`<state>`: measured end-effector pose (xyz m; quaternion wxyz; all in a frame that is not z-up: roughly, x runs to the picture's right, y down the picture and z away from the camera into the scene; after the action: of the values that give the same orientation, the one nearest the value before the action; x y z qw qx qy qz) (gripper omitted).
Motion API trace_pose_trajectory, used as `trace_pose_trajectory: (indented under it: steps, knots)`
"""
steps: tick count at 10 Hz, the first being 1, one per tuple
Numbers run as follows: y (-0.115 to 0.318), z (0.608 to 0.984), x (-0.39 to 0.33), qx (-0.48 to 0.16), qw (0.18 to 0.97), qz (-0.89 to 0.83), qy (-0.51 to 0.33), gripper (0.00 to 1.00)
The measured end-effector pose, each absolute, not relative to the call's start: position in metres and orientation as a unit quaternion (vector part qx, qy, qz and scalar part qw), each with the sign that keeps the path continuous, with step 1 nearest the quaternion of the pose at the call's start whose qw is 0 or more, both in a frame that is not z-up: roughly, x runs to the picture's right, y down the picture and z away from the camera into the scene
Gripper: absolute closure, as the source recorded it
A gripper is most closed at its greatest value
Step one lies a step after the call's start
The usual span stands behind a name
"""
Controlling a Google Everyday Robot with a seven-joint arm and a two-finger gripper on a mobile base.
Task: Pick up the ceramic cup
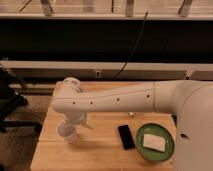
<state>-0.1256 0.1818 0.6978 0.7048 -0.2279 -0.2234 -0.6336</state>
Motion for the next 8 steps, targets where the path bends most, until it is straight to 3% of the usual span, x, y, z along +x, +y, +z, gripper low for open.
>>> trace_pose_trajectory:
  steps: [8]
  knots:
    - [0.212, 0.723, -0.13, -0.242, 0.696, -0.634, -0.235, 0.2]
